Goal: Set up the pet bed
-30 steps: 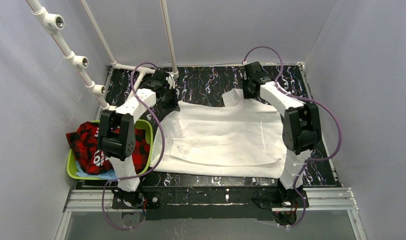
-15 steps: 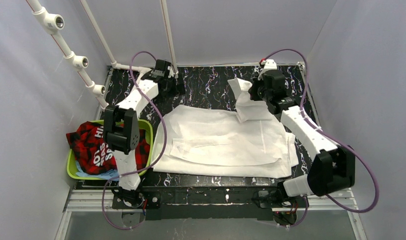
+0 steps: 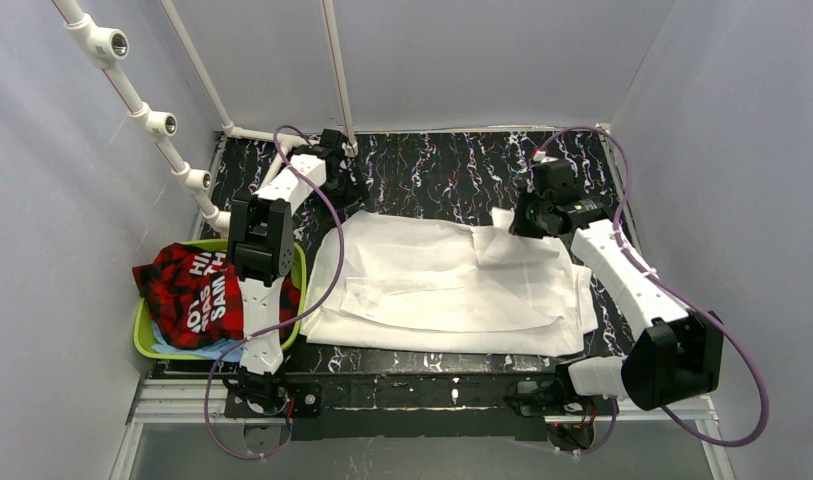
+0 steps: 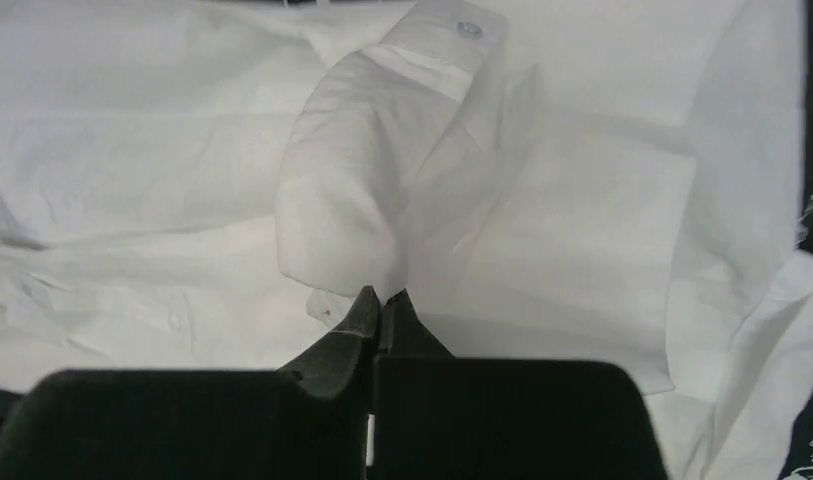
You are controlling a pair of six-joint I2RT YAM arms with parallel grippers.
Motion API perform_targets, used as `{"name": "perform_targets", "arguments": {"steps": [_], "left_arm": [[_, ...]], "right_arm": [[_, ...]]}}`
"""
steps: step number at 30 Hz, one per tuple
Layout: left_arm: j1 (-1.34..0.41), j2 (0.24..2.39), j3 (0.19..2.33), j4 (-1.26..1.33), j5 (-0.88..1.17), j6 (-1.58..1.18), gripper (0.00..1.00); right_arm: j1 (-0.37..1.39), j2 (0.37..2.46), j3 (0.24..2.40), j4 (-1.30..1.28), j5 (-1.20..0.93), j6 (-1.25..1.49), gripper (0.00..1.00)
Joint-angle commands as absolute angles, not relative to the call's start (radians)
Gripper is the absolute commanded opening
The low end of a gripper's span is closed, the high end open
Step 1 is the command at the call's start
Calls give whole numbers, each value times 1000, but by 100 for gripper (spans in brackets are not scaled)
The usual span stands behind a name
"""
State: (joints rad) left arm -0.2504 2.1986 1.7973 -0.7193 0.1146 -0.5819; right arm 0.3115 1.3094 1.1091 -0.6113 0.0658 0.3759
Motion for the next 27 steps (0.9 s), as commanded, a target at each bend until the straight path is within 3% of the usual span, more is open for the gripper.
{"name": "perform_targets", "arguments": {"steps": [1, 3, 5, 6, 8, 10, 14, 22, 27], "left_arm": [[-247, 2132, 1747, -768, 206, -619, 66], [-247, 2134, 1747, -761, 229, -618, 54], [-247, 2140, 1751, -753, 262, -606, 36], [-247, 2140, 1751, -747, 272, -595, 18], [-246, 2125, 1743, -737, 273, -569, 0], [-247, 2095, 1728, -723, 254, -531, 0], [-248, 1997, 1625, -637, 205, -452, 0], [-250, 1815, 1436, -495, 163, -423, 0], [-250, 1772, 1417, -499, 165, -422, 2]], "right_arm": [[313, 1422, 1136, -872, -171, 380, 1], [313, 1470, 1109, -932, -236, 334, 4], [314, 1500, 1096, -966, -257, 311, 30], [314, 1500, 1098, -962, -240, 315, 50], [314, 1479, 1142, -930, -205, 326, 70], [314, 1476, 1219, -863, -208, 332, 78], [343, 1507, 1271, -596, -357, 291, 80], [549, 1712, 1283, -53, -244, 168, 75], [622, 1849, 1273, 360, -316, 71, 75]]}}
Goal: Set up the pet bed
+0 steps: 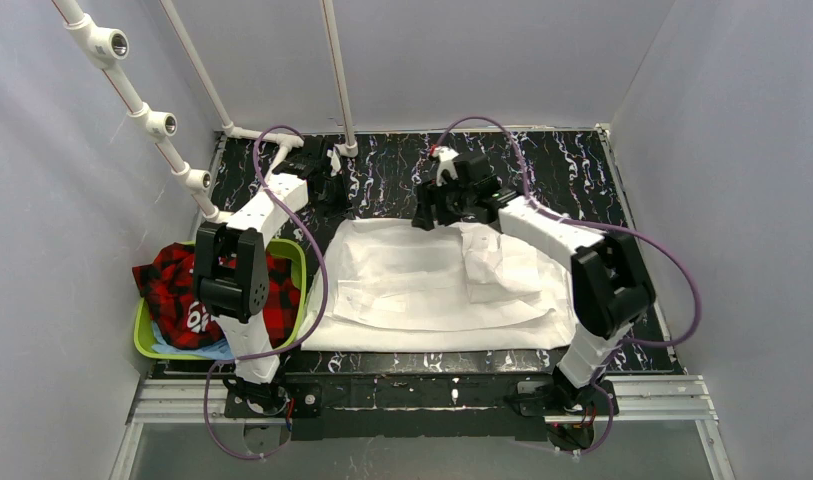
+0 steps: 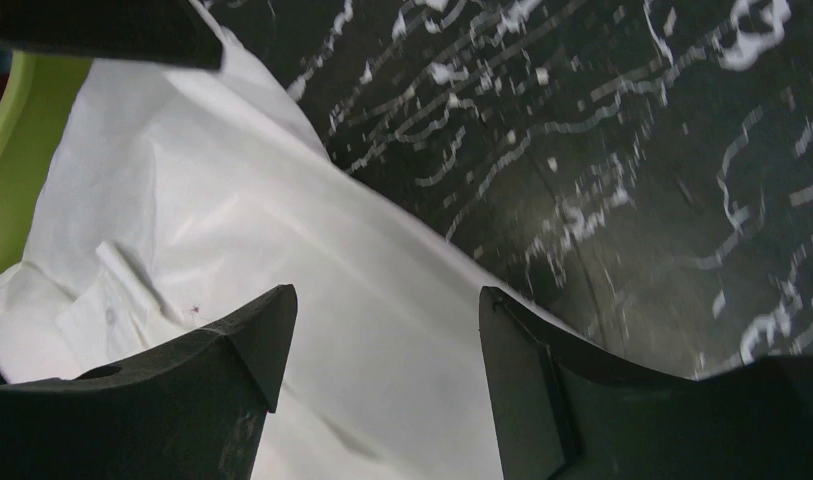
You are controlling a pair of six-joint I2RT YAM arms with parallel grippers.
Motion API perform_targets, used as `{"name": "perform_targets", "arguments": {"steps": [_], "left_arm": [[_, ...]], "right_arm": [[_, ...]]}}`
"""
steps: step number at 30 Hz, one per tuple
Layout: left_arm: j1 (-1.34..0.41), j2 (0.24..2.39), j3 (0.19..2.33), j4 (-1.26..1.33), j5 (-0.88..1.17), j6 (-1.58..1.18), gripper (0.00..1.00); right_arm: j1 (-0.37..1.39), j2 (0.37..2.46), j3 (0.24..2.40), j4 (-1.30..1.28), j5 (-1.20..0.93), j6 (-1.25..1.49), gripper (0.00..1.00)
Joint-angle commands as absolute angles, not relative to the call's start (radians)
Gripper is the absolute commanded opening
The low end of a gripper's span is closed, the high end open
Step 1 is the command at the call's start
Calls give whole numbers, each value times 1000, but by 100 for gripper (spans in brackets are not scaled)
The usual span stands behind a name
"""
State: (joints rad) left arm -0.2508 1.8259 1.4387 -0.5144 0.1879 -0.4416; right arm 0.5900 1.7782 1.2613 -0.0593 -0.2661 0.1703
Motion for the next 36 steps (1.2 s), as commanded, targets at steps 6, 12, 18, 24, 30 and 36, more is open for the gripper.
{"name": "perform_targets", "arguments": {"steps": [6, 12, 18, 24, 30, 36], "left_arm": [[-250, 1770, 1434, -516, 157, -428, 3], [-249, 1762, 1449, -541, 119, -448, 7], [-247, 1750, 1485, -604, -34, -512, 55], [-224, 1796, 1629, -700, -77, -570, 82], [-220, 1860, 1724, -771, -15, -633, 85], [-202, 1905, 1731, -786, 101, -643, 84]], "right_arm": [[663, 2000, 1386, 347, -408, -81, 74], [675, 2025, 1396, 303, -413, -160, 40], [678, 2014, 1410, 243, -290, -208, 1], [689, 1906, 1351, 158, -323, -306, 1], [731, 1805, 1242, 125, -350, -333, 1], [813, 1739, 1128, 29, -351, -349, 1]]}}
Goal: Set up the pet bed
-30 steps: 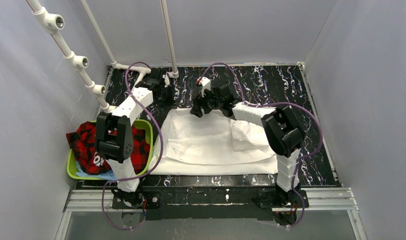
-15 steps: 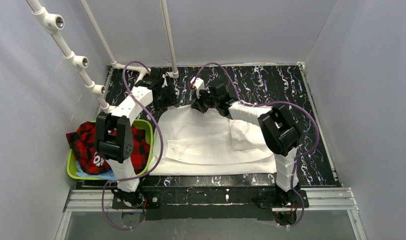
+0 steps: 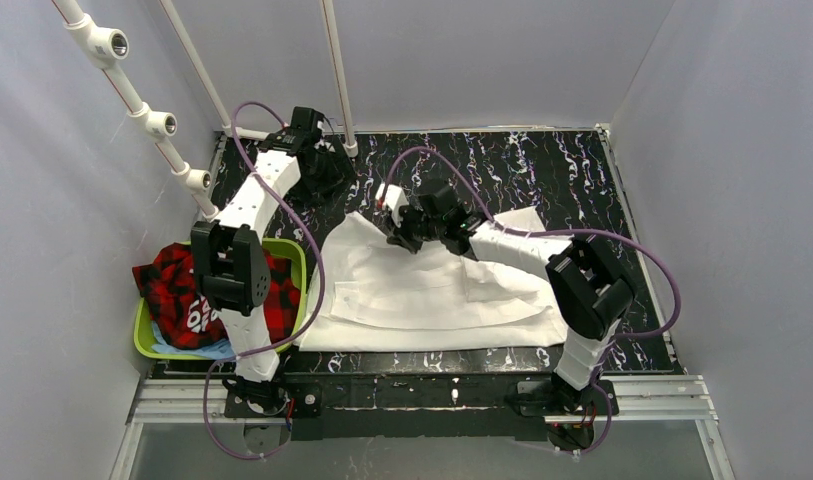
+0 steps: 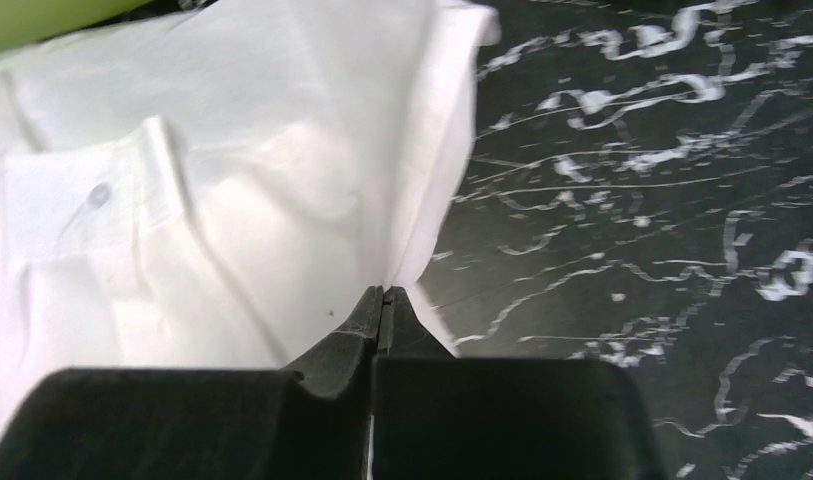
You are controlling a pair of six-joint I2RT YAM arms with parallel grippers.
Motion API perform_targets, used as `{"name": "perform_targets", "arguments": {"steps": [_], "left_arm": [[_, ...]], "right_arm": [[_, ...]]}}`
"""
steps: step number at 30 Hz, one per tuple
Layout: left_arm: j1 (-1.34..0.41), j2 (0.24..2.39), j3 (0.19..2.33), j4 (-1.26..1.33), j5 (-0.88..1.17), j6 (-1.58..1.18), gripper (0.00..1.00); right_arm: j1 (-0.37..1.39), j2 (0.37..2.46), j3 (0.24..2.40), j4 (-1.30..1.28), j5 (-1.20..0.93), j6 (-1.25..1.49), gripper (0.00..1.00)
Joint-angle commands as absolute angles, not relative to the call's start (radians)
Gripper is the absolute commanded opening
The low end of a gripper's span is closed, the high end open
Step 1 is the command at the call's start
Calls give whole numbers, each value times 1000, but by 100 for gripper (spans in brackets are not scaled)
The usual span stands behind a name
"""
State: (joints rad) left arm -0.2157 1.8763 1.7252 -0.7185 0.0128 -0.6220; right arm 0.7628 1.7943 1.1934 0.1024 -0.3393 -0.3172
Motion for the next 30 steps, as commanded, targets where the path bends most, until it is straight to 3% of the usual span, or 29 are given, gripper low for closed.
{"name": "perform_targets", "arguments": {"steps": [1, 8, 14, 25, 30], "left_arm": [[-200, 1911, 1729, -785, 126, -643, 84], [-198, 1939, 1699, -814, 275, -624, 82], [-198, 1956, 1679, -847, 288, -626, 80], [-207, 1895, 1527, -646, 708, -591, 70], [-247, 1884, 1452, -622, 773, -529, 72]], "right_arm": [[823, 1725, 1098, 29, -341, -343, 1], [852, 1661, 932, 48, -215, -325, 1], [852, 1656, 913, 100, -98, -273, 1], [851, 1652, 834, 215, -43, -187, 1], [851, 1657, 844, 223, -51, -151, 1]]}}
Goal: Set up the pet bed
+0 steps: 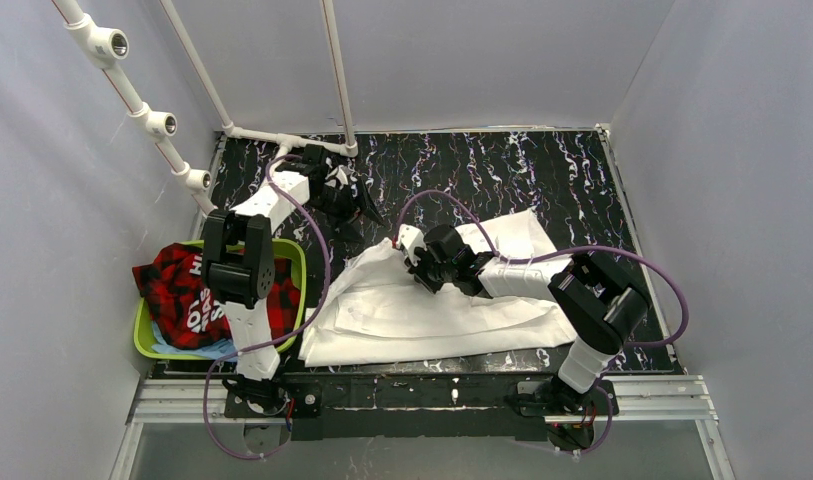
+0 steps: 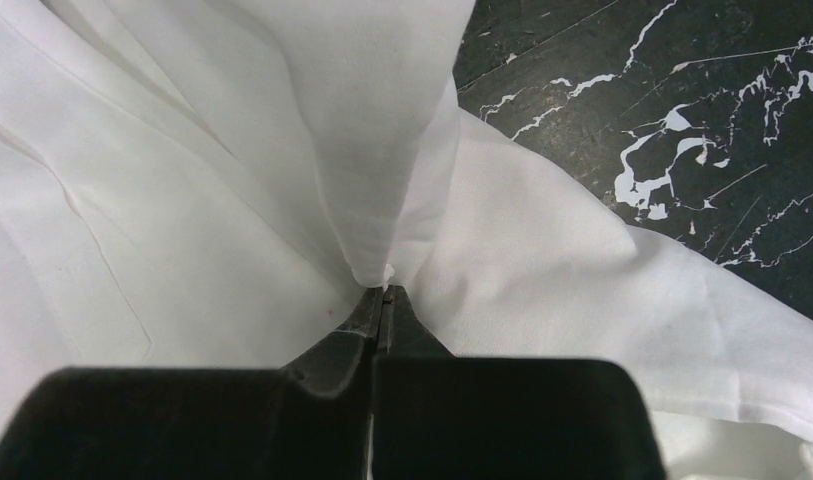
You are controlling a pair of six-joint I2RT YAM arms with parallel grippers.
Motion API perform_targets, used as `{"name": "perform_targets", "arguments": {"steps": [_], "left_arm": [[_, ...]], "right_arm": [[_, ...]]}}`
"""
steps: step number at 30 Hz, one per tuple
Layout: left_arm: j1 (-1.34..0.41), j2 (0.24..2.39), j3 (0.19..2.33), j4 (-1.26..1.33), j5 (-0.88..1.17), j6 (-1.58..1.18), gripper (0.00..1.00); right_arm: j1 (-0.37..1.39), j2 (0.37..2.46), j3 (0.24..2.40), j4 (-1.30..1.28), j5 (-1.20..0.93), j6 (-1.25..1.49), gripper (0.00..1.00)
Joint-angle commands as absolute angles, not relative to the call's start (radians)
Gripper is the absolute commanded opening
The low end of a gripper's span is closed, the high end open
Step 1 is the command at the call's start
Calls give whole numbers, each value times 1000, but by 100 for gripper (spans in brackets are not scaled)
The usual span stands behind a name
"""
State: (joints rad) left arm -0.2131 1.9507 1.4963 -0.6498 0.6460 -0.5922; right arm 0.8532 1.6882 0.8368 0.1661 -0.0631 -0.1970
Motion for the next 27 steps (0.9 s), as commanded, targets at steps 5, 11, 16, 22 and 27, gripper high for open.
{"name": "perform_targets", "arguments": {"steps": [5, 11, 16, 22, 27], "left_arm": [[-292, 1885, 1451, -584, 787, -533, 59], [-292, 1873, 1438, -582, 834, -536, 31], [-290, 1837, 1423, -623, 808, -493, 3], [-262, 1791, 1478, -646, 708, -472, 0], [-247, 1727, 1532, -611, 461, -469, 0]], "right_arm": [[851, 1647, 833, 230, -52, -129, 1], [851, 1647, 833, 225, -41, -132, 1], [851, 1652, 847, 224, -27, -121, 1], [851, 1658, 899, 219, 10, -85, 1], [846, 1701, 1052, 142, 124, -21, 20]]}}
